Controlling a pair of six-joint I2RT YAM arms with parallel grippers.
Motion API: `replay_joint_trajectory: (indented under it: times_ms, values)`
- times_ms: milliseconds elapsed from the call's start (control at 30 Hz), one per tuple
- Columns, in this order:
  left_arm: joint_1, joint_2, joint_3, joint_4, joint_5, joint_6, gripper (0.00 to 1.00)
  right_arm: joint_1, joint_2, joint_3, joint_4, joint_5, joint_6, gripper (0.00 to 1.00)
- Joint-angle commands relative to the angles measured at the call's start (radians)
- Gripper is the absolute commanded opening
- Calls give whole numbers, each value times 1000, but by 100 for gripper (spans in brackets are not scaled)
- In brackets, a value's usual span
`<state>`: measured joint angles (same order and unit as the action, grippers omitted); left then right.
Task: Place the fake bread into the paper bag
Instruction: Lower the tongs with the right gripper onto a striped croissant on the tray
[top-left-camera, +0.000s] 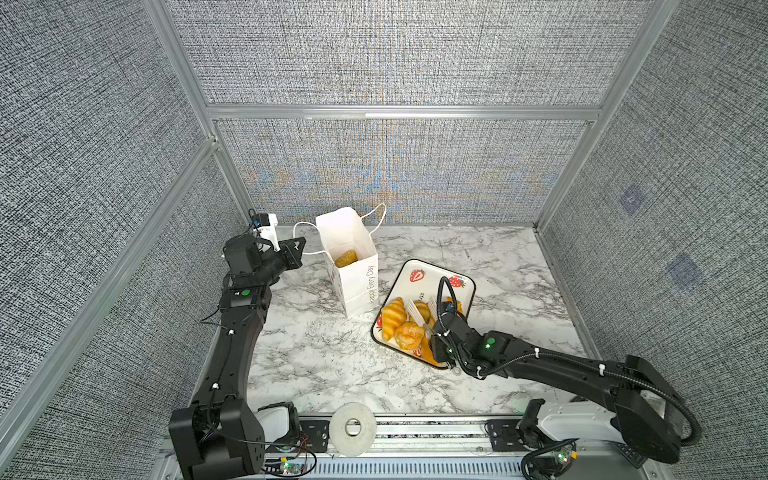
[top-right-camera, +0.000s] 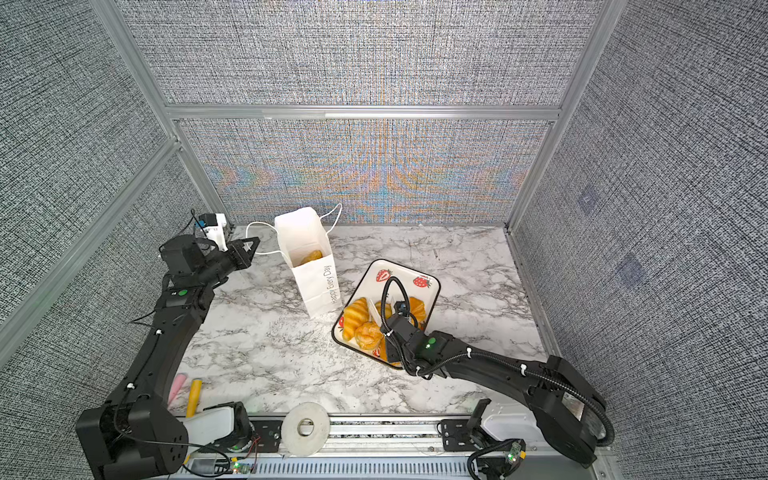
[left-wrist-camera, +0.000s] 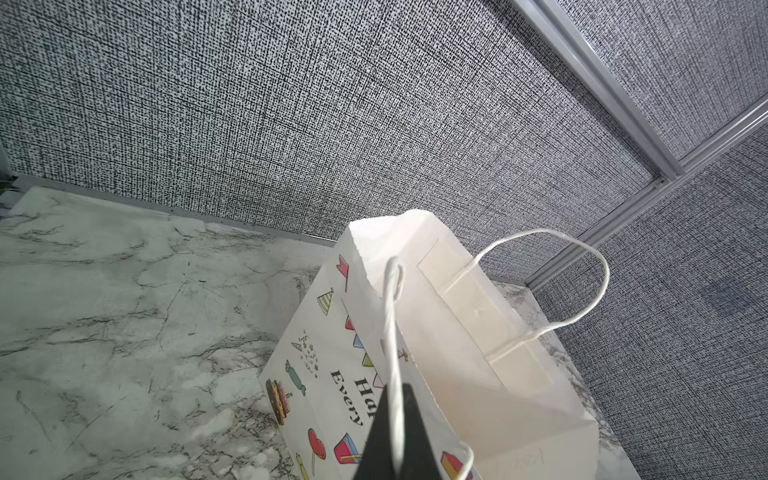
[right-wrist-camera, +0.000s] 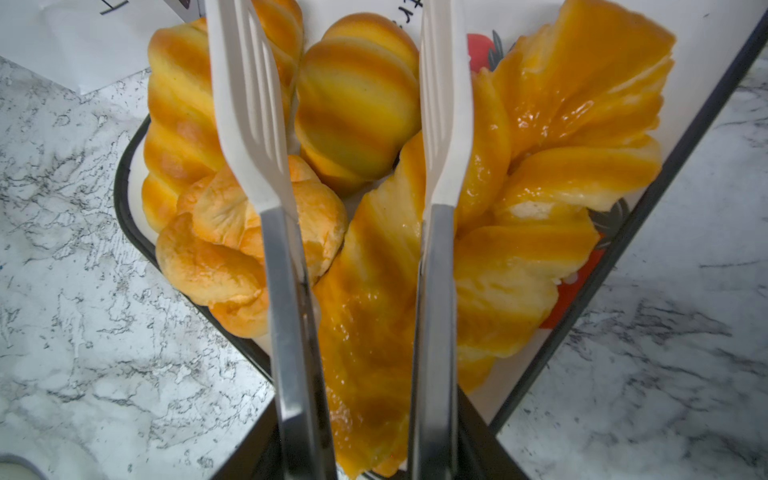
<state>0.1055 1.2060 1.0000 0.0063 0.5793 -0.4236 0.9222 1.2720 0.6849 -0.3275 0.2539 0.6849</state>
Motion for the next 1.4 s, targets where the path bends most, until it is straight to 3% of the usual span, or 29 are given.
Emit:
replay_joint_trajectory:
  times_ms: [0,500,1367]
  values:
    - [0,-1,-3,24,13,2,0,1,6,-1,18,4,18,48]
    - [0,-3,-3,20,10,5,0,1,0,17,3,-1,7,45]
    - [0,-6,-1,18,8,6,0,1,107,177,-192,2,-43,47]
